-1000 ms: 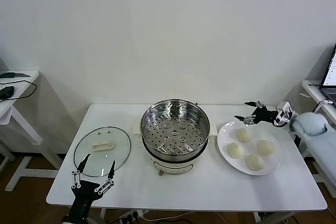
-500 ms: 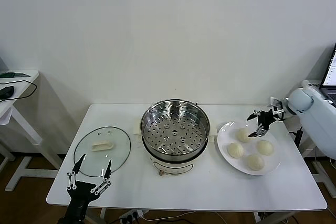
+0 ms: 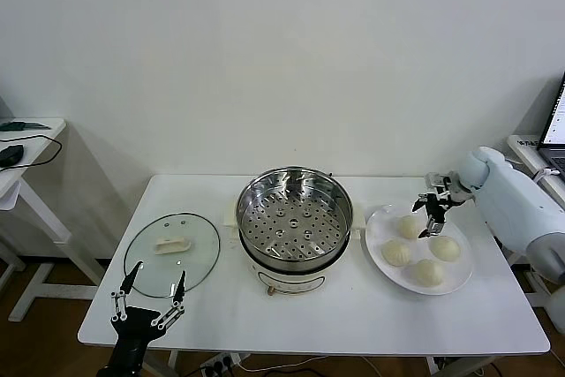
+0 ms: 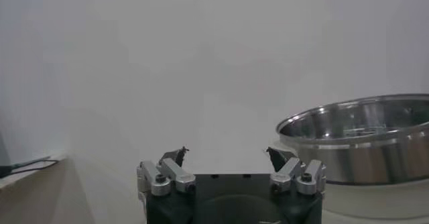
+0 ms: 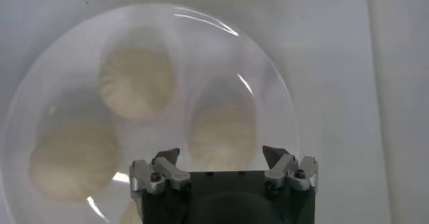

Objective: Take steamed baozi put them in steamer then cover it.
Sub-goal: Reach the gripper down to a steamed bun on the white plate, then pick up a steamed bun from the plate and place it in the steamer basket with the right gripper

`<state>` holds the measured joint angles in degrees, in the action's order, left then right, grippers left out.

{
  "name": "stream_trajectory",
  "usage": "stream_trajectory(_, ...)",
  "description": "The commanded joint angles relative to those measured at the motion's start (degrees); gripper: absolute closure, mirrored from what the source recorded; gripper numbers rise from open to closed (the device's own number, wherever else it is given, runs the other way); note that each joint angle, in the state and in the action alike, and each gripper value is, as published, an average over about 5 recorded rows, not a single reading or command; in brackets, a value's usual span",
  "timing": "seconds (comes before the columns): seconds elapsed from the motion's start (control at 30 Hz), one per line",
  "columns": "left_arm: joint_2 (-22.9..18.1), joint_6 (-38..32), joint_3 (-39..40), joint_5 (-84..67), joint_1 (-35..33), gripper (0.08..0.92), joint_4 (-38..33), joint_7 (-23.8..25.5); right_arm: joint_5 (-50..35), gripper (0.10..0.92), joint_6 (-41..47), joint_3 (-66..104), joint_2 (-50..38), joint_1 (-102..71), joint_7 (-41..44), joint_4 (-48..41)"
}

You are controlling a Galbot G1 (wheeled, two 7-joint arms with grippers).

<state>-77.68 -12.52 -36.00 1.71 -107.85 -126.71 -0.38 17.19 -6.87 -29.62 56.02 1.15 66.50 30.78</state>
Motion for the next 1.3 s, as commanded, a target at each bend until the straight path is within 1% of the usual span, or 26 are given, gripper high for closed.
stream_trajectory(0.03, -0.03, -0.04, 0.01, 0.06, -0.01, 0.177, 0.24, -0.06, 2.83, 0.203, -0.74, -0.55, 2.61, 0.76, -1.22, -3.28)
stream_trajectory(0.37, -0.17, -0.25, -0.4, 0.1, -0.07, 0.177, 0.51, -0.2, 3.44, 0.209, -0.93, -0.34, 3.68, 0.11, -3.14, -4.33)
stream_trajectory(0.77, -0.21, -0.34, -0.77, 0.09, -0.13, 0.177, 0.64, -0.43, 2.62, 0.315, -1.5, -0.93, 3.37, 0.0, -2.96, -2.6)
stream_trajectory(0.93, -0.18, -0.18, -0.62, 0.08, -0.14, 0.177, 0.33, -0.57, 0.06, 0.342, -2.11, -3.25, 0.21, 1.51, -1.64, 3.49)
stream_trajectory(1.0, -0.15, -0.12, -0.57, 0.07, -0.16, 0.177, 0.16, -0.61, -1.33, 0.343, -3.89, -4.51, -1.51, 3.09, -0.75, 6.64)
stream_trajectory(1.2, 0.11, -0.11, -0.58, 0.03, -0.12, 0.177, -0.04, -0.71, -5.06, 0.338, -15.64, -11.45, -5.05, 13.24, 1.78, 16.71)
stream_trajectory(1.3, 0.15, -0.13, -0.5, 0.02, -0.02, 0.177, -0.07, -0.79, -4.91, 0.337, -22.74, -16.93, -5.44, 19.2, 1.55, 23.41)
